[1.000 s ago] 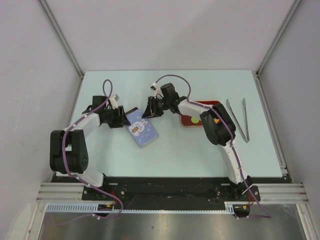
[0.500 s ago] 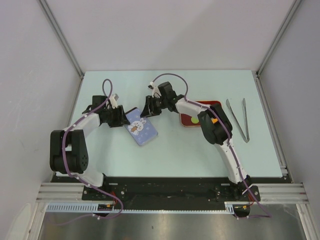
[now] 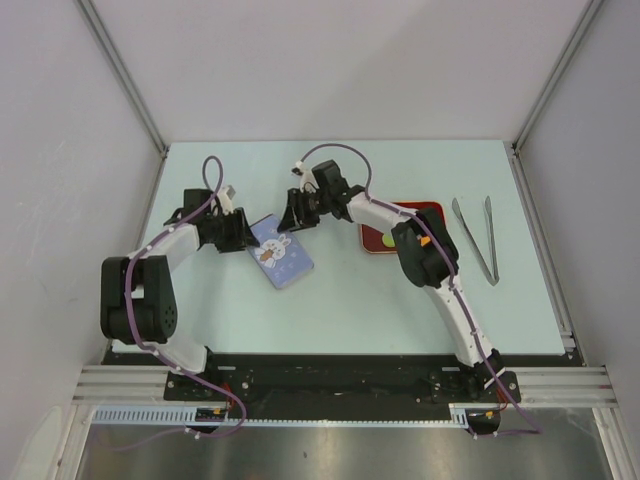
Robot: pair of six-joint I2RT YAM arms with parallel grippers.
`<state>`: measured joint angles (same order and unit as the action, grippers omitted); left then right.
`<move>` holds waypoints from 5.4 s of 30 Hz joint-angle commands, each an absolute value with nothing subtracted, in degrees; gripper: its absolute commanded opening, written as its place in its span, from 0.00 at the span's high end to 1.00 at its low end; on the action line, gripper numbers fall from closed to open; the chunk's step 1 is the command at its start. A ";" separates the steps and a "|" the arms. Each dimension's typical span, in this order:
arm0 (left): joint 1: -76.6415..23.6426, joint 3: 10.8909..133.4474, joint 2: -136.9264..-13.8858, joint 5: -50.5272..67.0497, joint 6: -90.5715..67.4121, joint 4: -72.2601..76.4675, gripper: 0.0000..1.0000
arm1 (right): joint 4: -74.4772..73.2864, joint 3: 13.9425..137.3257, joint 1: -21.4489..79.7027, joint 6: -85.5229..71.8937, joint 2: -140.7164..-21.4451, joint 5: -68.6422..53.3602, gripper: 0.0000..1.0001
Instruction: Pack the cookies
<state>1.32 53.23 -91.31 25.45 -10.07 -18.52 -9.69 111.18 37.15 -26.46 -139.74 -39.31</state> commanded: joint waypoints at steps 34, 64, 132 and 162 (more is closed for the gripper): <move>3.16 56.78 -97.29 22.41 -10.55 -17.14 0.47 | -14.77 125.68 38.67 -24.96 -147.48 -42.45 0.53; 3.25 55.81 -102.22 14.77 -11.16 -15.47 0.48 | -14.77 128.76 39.99 -26.37 -153.28 -42.10 0.49; 10.63 79.89 -117.15 41.66 21.45 -41.66 0.44 | -16.35 125.42 39.99 -24.26 -150.03 -40.87 0.49; 12.30 79.45 -123.92 38.50 16.00 -42.01 0.89 | -18.54 122.43 39.03 -22.33 -145.11 -39.73 0.43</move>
